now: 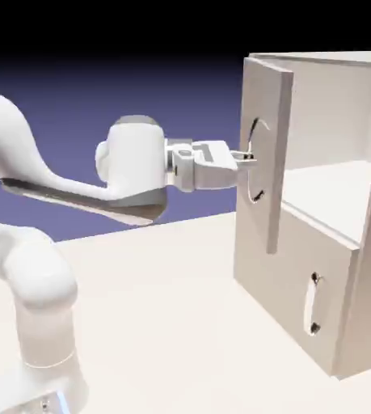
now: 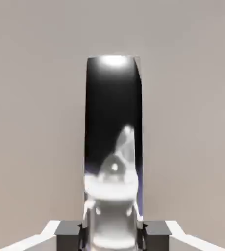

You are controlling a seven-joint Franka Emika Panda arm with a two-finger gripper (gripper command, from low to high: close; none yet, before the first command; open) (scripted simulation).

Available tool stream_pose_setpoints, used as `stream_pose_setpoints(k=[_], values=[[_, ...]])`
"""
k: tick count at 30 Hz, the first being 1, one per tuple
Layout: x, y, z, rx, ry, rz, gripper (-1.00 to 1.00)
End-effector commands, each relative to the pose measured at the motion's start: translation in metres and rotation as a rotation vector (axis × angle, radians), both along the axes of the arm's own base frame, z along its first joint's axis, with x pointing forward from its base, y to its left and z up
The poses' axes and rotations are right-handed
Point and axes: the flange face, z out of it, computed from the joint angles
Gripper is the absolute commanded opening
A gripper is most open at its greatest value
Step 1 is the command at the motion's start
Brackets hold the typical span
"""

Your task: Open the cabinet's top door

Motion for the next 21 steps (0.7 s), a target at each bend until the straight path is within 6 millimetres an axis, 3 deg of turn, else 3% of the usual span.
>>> stream_pose_setpoints(k=[1,11,21], values=[[-0.004,0.004,0.000,0.002,0.000,-0.013,-1.00],[-0.033,0.035,0.000,0.002,0.000,-0.112,-1.00],[-0.049,0.053,0.000,0.003,0.000,-0.167,-1.00]])
